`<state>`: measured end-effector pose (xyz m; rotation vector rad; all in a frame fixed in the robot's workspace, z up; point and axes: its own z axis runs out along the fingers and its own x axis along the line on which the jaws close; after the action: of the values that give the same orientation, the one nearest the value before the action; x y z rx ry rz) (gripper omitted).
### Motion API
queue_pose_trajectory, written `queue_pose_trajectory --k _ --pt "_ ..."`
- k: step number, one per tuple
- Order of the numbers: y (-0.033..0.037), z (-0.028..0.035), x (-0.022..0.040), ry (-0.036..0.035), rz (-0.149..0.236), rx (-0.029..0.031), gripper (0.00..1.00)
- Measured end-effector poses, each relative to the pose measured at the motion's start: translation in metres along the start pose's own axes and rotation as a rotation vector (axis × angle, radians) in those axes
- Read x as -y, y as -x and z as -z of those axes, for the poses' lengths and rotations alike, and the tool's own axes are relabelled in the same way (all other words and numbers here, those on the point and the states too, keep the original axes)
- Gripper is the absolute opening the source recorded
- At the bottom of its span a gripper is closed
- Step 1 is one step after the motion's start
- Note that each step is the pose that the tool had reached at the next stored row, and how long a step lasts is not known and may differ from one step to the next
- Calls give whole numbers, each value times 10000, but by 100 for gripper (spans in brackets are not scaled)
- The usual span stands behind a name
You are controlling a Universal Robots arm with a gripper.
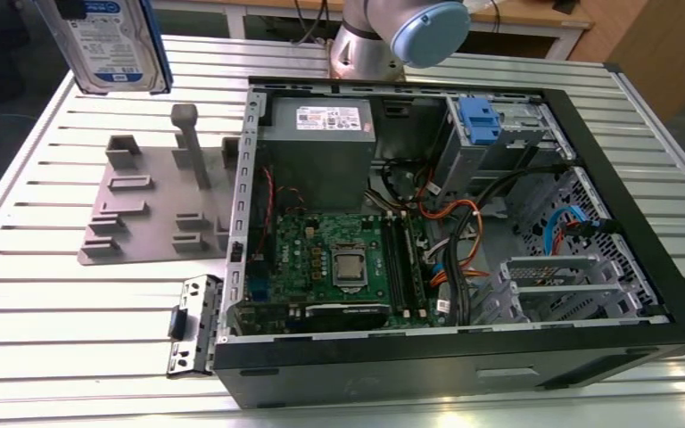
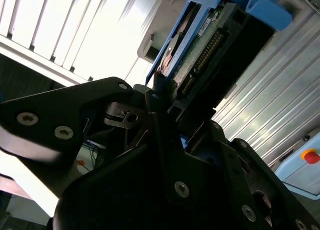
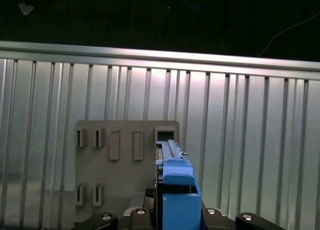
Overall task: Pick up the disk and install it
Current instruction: 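Pick up the disk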
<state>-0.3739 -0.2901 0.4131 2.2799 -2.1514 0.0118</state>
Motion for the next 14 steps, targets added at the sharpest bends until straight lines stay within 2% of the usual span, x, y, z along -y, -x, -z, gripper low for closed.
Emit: queue_pose_trajectory --k 14 --pt "0 47 0 0 0 0 36"
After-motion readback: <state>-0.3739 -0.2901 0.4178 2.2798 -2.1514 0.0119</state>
